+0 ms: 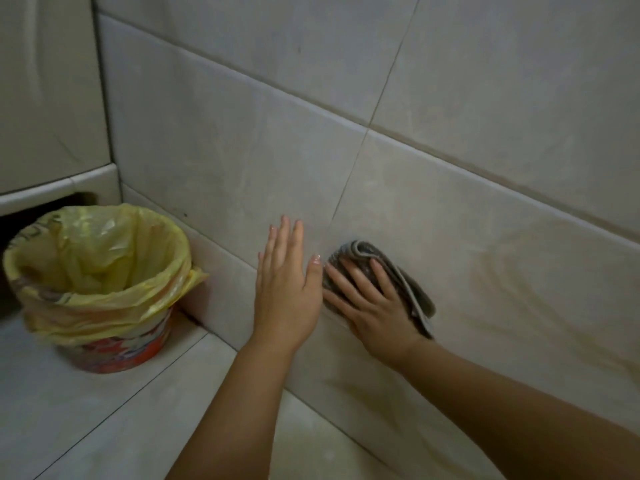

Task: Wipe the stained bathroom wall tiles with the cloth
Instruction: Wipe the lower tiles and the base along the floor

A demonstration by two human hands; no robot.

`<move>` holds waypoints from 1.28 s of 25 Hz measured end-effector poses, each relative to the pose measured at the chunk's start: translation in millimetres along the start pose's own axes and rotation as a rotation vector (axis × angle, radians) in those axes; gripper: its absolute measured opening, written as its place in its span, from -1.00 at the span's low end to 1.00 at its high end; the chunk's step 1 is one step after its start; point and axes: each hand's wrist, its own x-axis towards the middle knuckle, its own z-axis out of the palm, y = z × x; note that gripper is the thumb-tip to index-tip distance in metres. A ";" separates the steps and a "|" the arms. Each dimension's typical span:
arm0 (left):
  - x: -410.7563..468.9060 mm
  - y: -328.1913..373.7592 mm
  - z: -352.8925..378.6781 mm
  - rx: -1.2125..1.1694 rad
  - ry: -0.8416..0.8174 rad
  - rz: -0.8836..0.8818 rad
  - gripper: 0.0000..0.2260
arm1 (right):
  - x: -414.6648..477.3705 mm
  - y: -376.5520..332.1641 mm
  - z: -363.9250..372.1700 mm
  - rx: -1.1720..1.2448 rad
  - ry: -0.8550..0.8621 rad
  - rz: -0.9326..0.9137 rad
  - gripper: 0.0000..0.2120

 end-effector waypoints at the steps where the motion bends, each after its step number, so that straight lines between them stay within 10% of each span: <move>1: -0.9 1.6 1.0 0.009 -0.005 0.003 -0.41 | -19.0 0.5 -0.2 -0.006 -0.031 -0.024 -0.38; 10: 3.5 24.6 5.4 -0.046 -0.006 -0.007 -0.48 | -49.0 92.4 -60.6 -0.009 0.128 0.243 -0.51; 25: -14.7 19.1 -0.5 0.031 0.010 -0.031 -0.51 | -10.3 -33.3 23.3 0.137 0.060 0.056 -0.48; 32: -26.4 52.5 29.4 0.093 -0.059 0.077 -0.49 | -121.8 66.6 -48.5 0.087 0.150 0.476 -0.48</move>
